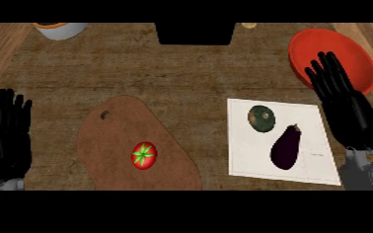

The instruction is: Pick the squash from the placemat and place it in the bowl

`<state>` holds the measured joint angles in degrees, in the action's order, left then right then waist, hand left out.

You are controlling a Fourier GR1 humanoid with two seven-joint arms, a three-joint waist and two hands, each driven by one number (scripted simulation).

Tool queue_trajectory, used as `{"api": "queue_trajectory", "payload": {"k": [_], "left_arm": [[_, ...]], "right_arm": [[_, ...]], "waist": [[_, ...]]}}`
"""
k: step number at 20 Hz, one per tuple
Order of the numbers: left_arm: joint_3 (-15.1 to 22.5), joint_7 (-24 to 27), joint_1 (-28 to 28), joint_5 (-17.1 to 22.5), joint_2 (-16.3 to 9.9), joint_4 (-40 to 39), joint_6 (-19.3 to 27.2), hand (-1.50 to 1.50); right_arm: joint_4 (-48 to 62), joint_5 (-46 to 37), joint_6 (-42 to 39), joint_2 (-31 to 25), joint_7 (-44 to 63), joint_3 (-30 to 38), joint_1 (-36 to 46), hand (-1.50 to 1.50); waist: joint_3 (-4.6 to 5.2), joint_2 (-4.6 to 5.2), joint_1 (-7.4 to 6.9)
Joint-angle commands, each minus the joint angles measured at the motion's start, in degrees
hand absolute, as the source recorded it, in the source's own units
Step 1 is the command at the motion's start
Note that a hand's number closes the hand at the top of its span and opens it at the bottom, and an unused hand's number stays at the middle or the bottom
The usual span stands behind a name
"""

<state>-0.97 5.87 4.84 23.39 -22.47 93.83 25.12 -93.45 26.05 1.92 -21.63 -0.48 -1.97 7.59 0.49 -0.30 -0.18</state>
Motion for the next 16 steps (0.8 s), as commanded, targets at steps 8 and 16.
{"api": "queue_trajectory", "payload": {"k": [8,16], "left_arm": [[15.2,-3.0,-5.7,-6.2,0.3,-1.1,-7.7,0.00],[19.1,-8.7,-17.2,-11.4,5.6,-7.9,-4.8,0.00]], "right_arm": [[1.0,-28.4,-7.2,-10.8,-12.3,-12.9,4.2,1.50],[11.3,-18.5,-12.4,-1.4,-44.6,-8.7,-6.7,-1.50]], "waist": [[-0.69,0.59,3.04],[-0.59,0.45,1.42]]}}
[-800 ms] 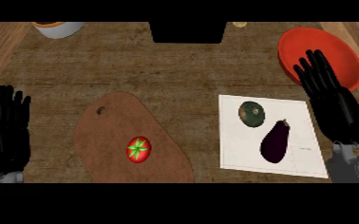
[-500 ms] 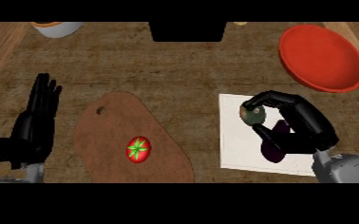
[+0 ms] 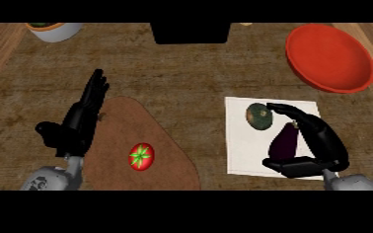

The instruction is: Pick the squash from the placemat and place it in the bowl

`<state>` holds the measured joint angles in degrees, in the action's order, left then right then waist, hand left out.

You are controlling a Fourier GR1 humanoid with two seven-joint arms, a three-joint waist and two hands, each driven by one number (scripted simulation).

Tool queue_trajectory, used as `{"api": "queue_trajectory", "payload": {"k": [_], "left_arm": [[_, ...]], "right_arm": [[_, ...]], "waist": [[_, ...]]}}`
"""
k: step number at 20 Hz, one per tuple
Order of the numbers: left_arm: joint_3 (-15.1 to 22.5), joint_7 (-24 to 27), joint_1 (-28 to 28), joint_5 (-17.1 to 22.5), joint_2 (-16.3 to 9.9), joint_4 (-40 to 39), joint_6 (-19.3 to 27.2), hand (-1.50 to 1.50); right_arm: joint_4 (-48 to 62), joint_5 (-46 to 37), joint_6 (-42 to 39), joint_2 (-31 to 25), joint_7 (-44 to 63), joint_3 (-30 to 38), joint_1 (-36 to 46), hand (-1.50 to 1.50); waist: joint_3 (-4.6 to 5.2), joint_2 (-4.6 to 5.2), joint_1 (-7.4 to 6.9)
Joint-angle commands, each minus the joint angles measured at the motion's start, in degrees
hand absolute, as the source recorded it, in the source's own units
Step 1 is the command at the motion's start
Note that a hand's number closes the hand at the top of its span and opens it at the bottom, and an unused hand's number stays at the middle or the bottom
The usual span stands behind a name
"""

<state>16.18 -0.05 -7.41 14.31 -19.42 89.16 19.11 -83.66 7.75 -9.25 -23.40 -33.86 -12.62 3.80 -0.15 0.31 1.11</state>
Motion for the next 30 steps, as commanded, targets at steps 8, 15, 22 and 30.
{"api": "queue_trajectory", "payload": {"k": [8,15,22,30], "left_arm": [[-0.4,-2.9,-1.7,-2.8,2.5,-1.4,-1.3,0.00],[0.3,-1.8,-0.6,-4.5,3.6,-0.8,-2.5,0.00],[-2.7,-1.3,-3.6,-4.6,4.2,-4.1,-4.9,0.00],[-3.3,-4.0,-3.1,-8.0,7.3,-2.4,-5.2,0.00]], "right_arm": [[-9.7,-5.9,4.2,-6.4,5.7,7.6,-3.2,-1.50],[-12.7,-3.6,-3.7,-11.7,26.9,6.9,4.2,-1.50],[-9.4,-7.6,-8.5,-11.8,35.2,4.2,7.3,-1.50],[2.0,-17.4,-9.9,-4.3,28.3,1.8,8.8,-1.50]], "waist": [[0.19,-0.47,-0.72],[0.21,-0.42,-1.35],[0.18,-0.29,-1.15],[0.14,-0.27,-1.27]]}}
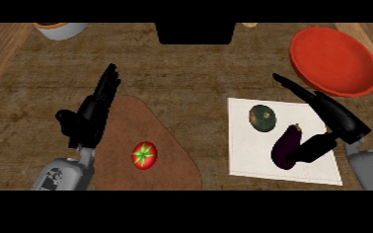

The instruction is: Pick the squash from the placemat and place it in the bowl

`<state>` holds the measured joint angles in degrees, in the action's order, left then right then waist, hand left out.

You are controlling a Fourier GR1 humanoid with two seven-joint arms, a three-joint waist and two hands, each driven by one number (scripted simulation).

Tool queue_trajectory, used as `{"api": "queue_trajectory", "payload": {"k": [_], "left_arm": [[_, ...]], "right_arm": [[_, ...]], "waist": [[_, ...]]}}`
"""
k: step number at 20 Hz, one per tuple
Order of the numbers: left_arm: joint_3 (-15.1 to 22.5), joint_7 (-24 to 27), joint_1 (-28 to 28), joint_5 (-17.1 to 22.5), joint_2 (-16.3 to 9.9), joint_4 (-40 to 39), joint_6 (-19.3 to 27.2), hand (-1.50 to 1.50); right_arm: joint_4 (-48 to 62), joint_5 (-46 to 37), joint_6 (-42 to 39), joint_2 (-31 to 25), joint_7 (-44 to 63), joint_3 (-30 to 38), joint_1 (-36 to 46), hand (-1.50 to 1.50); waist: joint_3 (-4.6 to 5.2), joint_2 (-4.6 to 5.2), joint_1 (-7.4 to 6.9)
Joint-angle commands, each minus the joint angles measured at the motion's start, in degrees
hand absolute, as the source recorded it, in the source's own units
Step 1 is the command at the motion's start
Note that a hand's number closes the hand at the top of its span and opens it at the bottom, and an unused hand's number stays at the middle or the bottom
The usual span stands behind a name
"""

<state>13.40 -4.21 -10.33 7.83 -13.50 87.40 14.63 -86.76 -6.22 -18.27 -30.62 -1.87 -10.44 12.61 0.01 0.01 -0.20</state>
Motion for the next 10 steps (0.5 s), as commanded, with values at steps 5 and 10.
{"api": "queue_trajectory", "payload": {"k": [5,10], "left_arm": [[-2.3,2.4,2.5,-2.6,3.0,-0.6,-3.1,0.00],[-3.3,-0.7,-0.3,-3.6,3.3,0.4,-2.9,0.00]], "right_arm": [[-2.7,-0.5,-7.1,1.8,-1.2,5.4,-3.9,-1.50],[3.0,2.0,-10.2,2.8,-10.1,8.0,-4.3,-1.50]], "waist": [[0.00,-0.08,0.33],[-0.01,-0.06,0.39]]}}
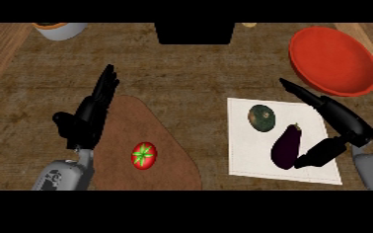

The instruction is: Pick the squash from the placemat and place it in the bowl

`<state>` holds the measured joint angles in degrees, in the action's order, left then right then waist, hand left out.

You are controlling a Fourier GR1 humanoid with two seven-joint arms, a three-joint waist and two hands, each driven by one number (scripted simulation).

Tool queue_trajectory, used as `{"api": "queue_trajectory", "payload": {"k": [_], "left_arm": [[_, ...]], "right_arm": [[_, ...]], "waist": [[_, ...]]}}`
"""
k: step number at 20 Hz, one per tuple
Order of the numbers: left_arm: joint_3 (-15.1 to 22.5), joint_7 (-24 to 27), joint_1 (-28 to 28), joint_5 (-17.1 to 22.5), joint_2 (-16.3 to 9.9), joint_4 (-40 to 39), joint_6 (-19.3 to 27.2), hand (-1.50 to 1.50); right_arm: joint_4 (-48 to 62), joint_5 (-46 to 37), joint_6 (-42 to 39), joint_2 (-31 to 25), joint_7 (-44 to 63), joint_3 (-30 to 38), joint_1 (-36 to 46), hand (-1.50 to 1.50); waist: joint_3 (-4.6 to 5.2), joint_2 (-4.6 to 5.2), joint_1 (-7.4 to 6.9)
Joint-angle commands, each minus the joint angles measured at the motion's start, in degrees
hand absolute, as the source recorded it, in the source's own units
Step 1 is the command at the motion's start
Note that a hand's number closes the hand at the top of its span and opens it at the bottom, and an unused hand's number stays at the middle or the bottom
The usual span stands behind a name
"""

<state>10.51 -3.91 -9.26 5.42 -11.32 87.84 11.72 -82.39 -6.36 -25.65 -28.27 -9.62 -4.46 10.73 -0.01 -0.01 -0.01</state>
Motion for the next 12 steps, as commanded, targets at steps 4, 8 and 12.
{"api": "queue_trajectory", "payload": {"k": [4,8,12], "left_arm": [[-2.9,0.9,-1.6,-1.2,2.8,-3.5,-1.6,0.00],[-3.4,-2.9,0.5,-2.8,1.2,2.2,-2.8,0.00],[-1.9,-1.5,5.7,-4.2,3.2,5.9,-2.9,0.00]], "right_arm": [[2.6,1.1,-4.9,2.1,-1.9,4.4,0.2,-1.50],[3.5,0.6,-7.1,2.9,-3.3,5.7,-1.0,-1.50],[2.1,1.1,-7.6,6.1,2.5,5.9,0.2,-1.50]], "waist": [[0.01,0.03,0.09],[0.00,-0.01,0.00],[0.01,-0.05,-0.10]]}}
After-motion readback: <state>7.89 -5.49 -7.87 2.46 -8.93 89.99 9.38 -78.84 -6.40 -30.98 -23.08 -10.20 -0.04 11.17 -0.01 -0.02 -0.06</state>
